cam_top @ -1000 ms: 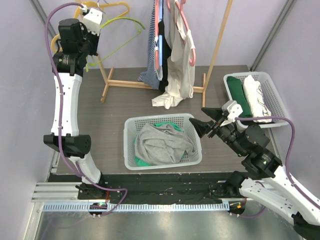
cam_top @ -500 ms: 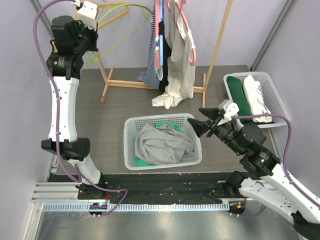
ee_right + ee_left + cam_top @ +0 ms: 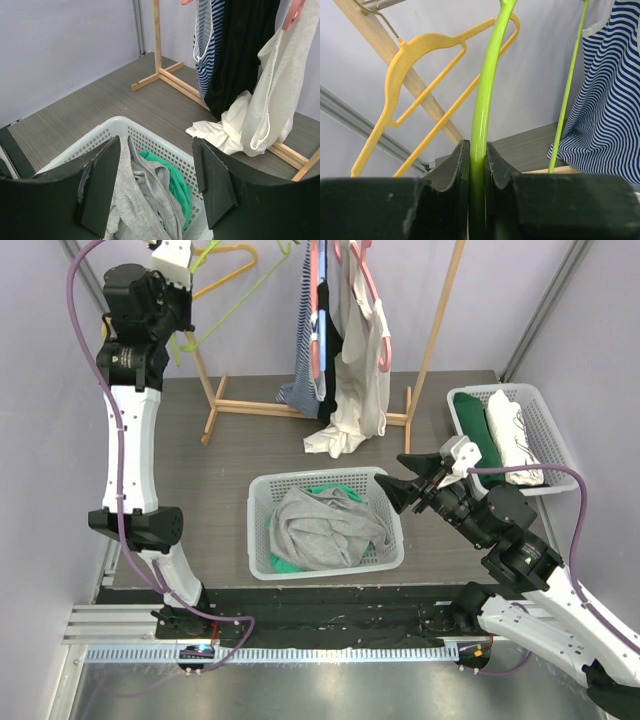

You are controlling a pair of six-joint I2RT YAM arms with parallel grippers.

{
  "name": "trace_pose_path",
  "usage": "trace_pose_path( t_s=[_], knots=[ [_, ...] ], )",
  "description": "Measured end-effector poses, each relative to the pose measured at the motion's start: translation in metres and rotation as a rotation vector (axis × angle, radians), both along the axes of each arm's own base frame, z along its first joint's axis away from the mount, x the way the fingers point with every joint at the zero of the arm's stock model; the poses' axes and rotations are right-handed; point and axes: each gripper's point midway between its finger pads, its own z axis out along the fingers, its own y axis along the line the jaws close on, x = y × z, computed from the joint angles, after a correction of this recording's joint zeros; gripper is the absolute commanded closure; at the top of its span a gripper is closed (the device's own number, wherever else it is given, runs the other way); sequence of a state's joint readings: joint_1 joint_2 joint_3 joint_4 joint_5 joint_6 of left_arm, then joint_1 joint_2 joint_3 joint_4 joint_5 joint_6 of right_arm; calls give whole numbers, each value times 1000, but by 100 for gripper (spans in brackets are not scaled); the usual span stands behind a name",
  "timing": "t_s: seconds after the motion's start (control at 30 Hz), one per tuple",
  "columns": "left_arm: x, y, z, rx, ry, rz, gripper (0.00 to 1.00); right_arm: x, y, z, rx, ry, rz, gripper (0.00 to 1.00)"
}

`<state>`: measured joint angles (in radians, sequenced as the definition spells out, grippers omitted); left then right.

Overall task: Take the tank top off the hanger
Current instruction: Place the hanger at the clothesline.

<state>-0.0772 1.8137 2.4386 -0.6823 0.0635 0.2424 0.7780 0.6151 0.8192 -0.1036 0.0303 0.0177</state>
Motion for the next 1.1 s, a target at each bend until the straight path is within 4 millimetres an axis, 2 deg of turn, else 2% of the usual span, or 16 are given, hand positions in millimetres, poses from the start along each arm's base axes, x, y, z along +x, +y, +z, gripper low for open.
trace_pose_path(
  t_s=[0.2,0.6,0.8,1.0,1.03,1.07,1.1],
  knots=[
    [11,5,-5,0,0,11,100,-1,0,4,10,1,1,34],
    [15,9,-4,0,-6,20,100,0,3,0,8,18,9,36],
    [26,9,-19,6,28,22,100,0,3,0,13,21,10,37],
    [29,10,-20,11,32,23,100,0,4,0,20,29,11,38],
    [29,9,-20,11,33,23,98,0,4,0,21,30,11,38],
    [29,9,-20,12,33,23,90,0,4,0,22,30,11,38],
    [29,10,-21,12,34,25,70,0,4,0,22,31,11,37]
  ],
)
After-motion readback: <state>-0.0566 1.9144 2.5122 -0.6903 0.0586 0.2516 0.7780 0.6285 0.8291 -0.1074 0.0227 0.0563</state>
